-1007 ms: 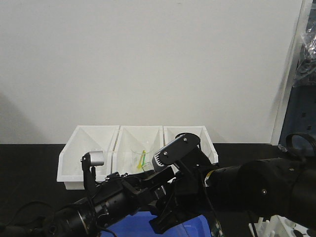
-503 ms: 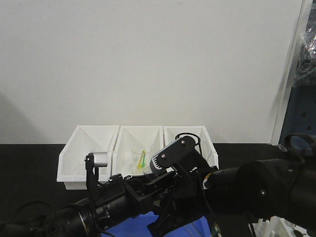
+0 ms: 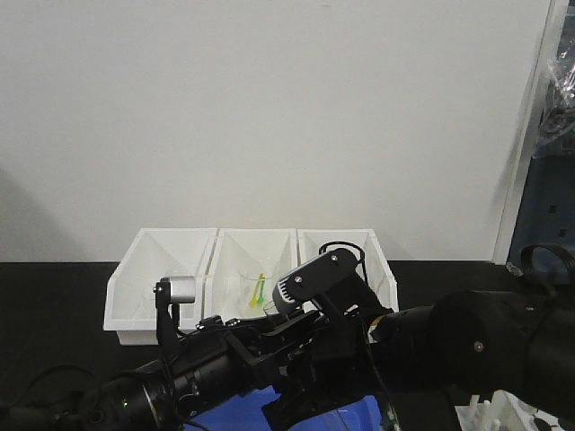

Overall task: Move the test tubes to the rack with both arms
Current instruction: 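Open the left gripper, releasing the tube to the right gripper, then move the tube with the right gripper above a white rack hole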

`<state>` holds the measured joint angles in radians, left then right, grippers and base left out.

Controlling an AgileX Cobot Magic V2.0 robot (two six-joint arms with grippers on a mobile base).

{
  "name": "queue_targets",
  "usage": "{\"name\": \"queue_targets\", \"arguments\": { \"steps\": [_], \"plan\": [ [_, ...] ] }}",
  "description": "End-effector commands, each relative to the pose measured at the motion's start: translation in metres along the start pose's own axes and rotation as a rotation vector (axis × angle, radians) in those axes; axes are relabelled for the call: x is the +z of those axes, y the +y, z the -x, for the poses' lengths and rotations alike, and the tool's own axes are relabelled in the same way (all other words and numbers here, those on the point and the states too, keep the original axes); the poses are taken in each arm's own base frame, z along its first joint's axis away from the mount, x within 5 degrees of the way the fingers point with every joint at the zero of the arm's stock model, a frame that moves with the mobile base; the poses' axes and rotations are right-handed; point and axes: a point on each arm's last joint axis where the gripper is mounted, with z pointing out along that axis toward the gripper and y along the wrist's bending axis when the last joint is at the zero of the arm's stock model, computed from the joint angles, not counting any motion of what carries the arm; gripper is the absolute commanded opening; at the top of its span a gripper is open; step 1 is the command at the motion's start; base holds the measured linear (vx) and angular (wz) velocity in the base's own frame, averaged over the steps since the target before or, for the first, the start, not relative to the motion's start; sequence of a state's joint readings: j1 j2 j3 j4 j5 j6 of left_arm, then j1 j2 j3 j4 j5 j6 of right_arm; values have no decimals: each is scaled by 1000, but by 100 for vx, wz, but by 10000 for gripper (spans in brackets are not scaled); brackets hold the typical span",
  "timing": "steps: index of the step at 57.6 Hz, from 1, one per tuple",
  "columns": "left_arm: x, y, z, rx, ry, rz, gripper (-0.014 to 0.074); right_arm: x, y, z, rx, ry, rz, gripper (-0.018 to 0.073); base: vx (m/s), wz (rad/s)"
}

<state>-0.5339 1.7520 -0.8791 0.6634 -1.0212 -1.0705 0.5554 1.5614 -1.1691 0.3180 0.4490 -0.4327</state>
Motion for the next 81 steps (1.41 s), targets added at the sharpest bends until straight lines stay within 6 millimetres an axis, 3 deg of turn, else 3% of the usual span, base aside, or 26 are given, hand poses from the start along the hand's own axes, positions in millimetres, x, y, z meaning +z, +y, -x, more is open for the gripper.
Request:
{"name": "queue_targets", "arguments": {
  "steps": [1, 8, 14, 27, 41, 48, 60, 64, 70, 81],
  "plan": [
    [1, -21, 22, 16, -98, -108, 325, -20, -5, 24, 18, -161, -45, -12, 0, 0],
    [0, -21, 24, 3, -124, -110, 471, -20, -6, 25, 25, -173, -50, -12, 0, 0],
    [0, -22, 27, -10, -153, -113, 521, -20, -6, 26, 26, -179, -52, -10, 0, 0],
    [-3, -19, 32, -7, -186, -110, 525, -22, -16, 25, 43, -181, -77, -10, 0, 0],
    [-8, -10, 39, 1, -208, -88, 517, -33, -60, 18, 146, -202, -188, -10, 0, 0],
    [-12, -5, 44, 7, -220, -68, 503, -51, -78, 20, 147, -272, -271, -10, 0, 0],
    [-19, 5, 51, 14, -237, -31, 479, -121, -101, 27, 154, -451, -437, -10, 0, 0],
    [-19, 6, 52, 15, -240, -28, 472, -144, -108, 17, 171, -501, -511, -10, 0, 0],
    [-20, 7, 52, 16, -241, -27, 472, -175, -112, -13, 205, -544, -632, -8, 0, 0],
    [-20, 7, 52, 37, -238, -18, 472, -190, -100, -73, 243, -602, -783, -8, 0, 0]
  ]
}}
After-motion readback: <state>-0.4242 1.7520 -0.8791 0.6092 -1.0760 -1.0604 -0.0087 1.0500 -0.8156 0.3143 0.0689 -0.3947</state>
